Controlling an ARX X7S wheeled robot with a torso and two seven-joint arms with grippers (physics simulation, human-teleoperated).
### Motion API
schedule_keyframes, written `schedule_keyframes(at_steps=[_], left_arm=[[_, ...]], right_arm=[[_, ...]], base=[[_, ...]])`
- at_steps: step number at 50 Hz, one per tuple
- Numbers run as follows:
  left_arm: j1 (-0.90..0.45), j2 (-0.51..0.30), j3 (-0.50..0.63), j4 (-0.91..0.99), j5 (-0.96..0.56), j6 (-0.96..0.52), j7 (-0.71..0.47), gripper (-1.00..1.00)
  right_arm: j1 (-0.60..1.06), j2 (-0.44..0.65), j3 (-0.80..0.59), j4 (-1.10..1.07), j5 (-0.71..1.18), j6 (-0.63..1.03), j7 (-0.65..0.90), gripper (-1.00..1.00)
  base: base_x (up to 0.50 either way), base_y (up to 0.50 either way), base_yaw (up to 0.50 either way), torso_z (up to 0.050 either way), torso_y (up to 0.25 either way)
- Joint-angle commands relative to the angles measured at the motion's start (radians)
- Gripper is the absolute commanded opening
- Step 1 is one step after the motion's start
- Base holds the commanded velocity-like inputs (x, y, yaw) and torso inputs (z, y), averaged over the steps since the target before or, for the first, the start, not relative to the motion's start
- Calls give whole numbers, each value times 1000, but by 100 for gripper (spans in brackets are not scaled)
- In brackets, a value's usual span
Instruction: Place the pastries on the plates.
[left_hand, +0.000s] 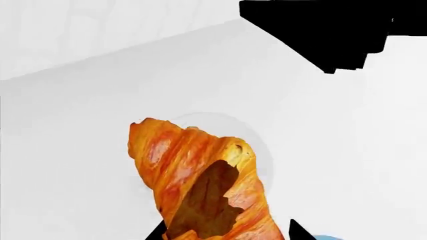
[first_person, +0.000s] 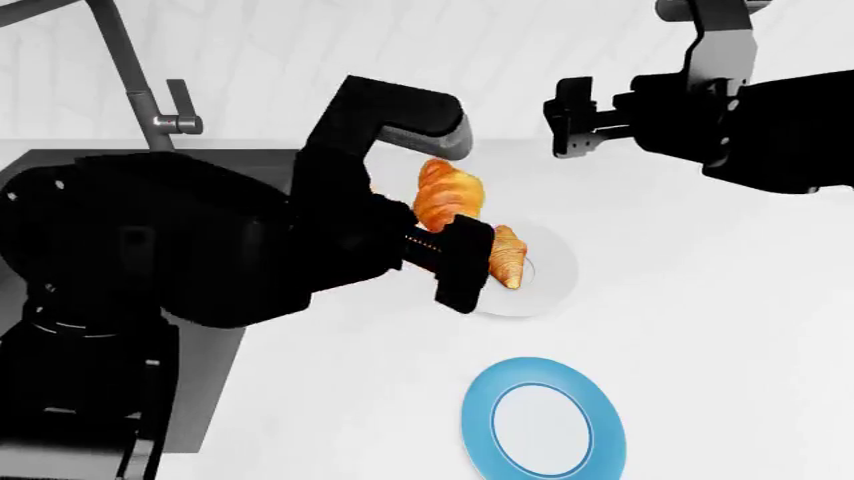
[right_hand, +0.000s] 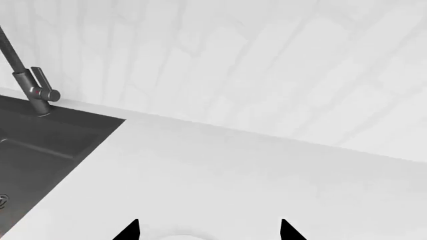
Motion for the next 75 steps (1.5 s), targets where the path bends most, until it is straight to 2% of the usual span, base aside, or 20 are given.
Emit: schedule_keyframes(at_steps=[1,6,8,12,18,27,32,41,56,61,67,75], left_arm=[[-8,-19,111,71,-242,10,73,-100],[17,-45,159,101,-320,30,70,-100],[45,-46,136,107,-349,66,86,-100],[56,-37,93,129,-275,-23,157,-100],[67,-41,92,161,-256,-54,218,-100],[110,-73,154,194,-291,-18,226,-100],[171,-69,158,189,-242,-10,238,-100],[171,-85,223,234,-324,50,214,-100],[223,-75,202,217,-207,-3,304,-100],[241,-59,170,197,-108,-36,375,-100],[272,-47,188,206,-48,-46,433,-100],[249,-52,190,201,28,-39,510,-100]], right_arm=[[15,6,-3,-12,-2,4,6,100],[3,7,-2,-18,3,3,8,100],[4,6,-3,-16,2,2,8,100],[-2,6,-8,-15,-3,-4,2,100],[11,-1,-15,-1,-13,-9,-6,100],[5,-5,-20,-1,-15,-16,-14,100],[-4,-6,-28,0,-26,-31,-28,100],[-20,-5,-32,1,-26,-37,-29,100],[-34,-8,-45,7,-35,-47,-42,100],[-42,-6,-56,3,-38,-42,-44,100],[-34,-9,-56,10,-37,-40,-49,100],[-40,-6,-52,5,-29,-38,-43,100]], base=[[0,0,0,0,0],[0,0,0,0,0],[0,0,0,0,0],[0,0,0,0,0],[0,0,0,0,0],[0,0,0,0,0],[0,0,0,0,0],[0,0,0,0,0],[0,0,0,0,0],[0,0,0,0,0],[0,0,0,0,0],[0,0,0,0,0]])
